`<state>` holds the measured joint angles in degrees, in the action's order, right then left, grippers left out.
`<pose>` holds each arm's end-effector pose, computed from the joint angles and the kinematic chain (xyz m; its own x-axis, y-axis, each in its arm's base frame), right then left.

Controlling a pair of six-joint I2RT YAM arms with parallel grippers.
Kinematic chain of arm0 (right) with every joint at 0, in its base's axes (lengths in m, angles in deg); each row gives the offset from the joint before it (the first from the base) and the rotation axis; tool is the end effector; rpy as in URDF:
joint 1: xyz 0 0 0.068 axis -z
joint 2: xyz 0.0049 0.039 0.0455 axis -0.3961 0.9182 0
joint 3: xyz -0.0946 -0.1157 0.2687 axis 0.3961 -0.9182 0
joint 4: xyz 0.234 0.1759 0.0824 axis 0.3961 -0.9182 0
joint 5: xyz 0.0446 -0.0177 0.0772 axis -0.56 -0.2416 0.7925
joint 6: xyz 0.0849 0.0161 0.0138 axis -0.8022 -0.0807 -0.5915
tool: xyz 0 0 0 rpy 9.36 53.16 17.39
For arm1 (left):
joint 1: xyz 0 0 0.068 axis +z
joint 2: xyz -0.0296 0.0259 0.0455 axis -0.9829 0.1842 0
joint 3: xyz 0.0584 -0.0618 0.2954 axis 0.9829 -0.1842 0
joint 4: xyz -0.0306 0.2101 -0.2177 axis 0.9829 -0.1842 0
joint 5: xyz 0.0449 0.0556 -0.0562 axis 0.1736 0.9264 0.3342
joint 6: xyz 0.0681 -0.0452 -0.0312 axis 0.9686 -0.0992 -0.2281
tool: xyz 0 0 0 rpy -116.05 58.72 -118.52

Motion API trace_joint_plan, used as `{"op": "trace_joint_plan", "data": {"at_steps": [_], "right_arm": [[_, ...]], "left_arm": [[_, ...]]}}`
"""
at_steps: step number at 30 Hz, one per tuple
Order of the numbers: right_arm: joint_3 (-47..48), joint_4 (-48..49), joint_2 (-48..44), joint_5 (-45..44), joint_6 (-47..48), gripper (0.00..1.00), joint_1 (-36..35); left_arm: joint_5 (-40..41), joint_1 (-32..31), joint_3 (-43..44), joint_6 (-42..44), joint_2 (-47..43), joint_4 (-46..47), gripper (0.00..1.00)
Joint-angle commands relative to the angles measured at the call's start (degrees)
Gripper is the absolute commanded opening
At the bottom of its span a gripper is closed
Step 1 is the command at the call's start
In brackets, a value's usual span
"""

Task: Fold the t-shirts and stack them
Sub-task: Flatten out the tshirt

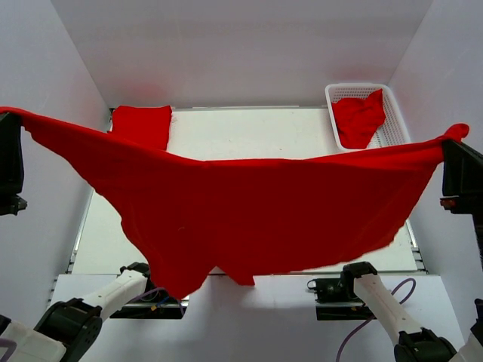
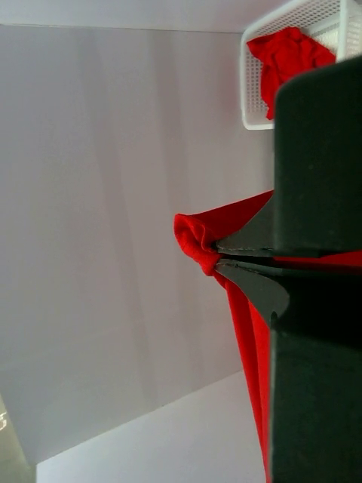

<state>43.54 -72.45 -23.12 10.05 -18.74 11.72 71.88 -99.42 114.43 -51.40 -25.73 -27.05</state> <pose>-0.0399 -0.0137 0.6821 0.4615 0.3596 -0.8110 -0.2714 0.9276 0.2569 -0.0552 0.0141 0.7563 0.5579 -0.3897 -0.7328 0.4969 0.8640 -0.0812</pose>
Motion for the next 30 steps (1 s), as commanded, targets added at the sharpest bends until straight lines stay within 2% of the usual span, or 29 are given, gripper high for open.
{"op": "trace_joint_plan", "data": {"at_steps": [1, 4, 5, 7, 8, 11, 12, 13, 14, 15, 18, 22, 25, 30], "right_arm": [[-2.82, 0.92, 1.32, -0.77, -0.48, 0.0, 0.19], [-9.4, 3.02, 1.5, -2.09, -1.89, 0.0, 0.1], [-14.9, 3.64, 1.59, -2.36, -2.76, 0.0, 0.1], [-18.45, 5.75, 2.02, -3.59, -3.65, 0.0, 0.02], [-24.39, 7.32, 2.29, -3.68, -4.09, 0.0, 0.19], [-32.16, 11.02, 3.78, -2.81, -5.58, 0.0, 0.19], [-37.75, 11.99, 4.22, -2.8, -6.8, 0.0, 0.19], [-39.46, 13.04, 5.01, -2.54, -7.16, 0.0, 0.19], [-41.04, 15.49, 6.67, -1.93, -7.43, 0.0, 0.19], [-44.97, 16.47, 8.16, -1.84, -8.21, 0.0, 0.1], [-48.51, 21.12, 14.76, -1.83, -8.57, 0.0, 0.37], [-48.62, 24.82, 26.18, -0.87, -9.36, 0.0, 0.37], [-43.73, 26.41, 39.25, -1.66, -8.4, 0.0, 0.37], [-34.22, 25.71, 53.95, -5.35, -6.99, 0.0, 0.8]], "left_arm": [[0.16, 0.26, -1.19, 1.06, 4.64, 0.4, 0.0], [2.18, 0.26, -5.58, 1.06, 6.84, 0.4, 0.0], [4.71, 0.26, -7.16, 1.67, 6.85, 1.27, 0.0], [7.97, 0.26, -12.7, 2.2, 8.86, 2.77, 0.0], [9.64, -0.35, -14.63, 3.07, 9.57, 3.3, 0.0], [16.76, 0.25, -23.24, 4.3, 13.24, 6.37, 0.0], [17.39, 0.26, -27.7, 4.31, 14.31, 8.38, 0.0], [18.52, 0.26, -29.92, 4.31, 15.54, 9.53, 0.0], [19.93, 0.26, -33.6, 4.31, 18.33, 10.5, 0.0], [20.64, 0.78, -35.29, 4.31, 20.01, 11.29, 0.0], [22.57, 0.78, -39.25, 3.79, 25.37, 14.28, 0.0], [23.19, 2.01, -41.02, 3.78, 34.6, 18.58, 0.0], [23.19, 4.11, -39.62, 3.78, 42.95, 20.97, 0.0], [18.02, 6.58, -29.08, 2.56, 57.98, 20.26, 0.0]]}}
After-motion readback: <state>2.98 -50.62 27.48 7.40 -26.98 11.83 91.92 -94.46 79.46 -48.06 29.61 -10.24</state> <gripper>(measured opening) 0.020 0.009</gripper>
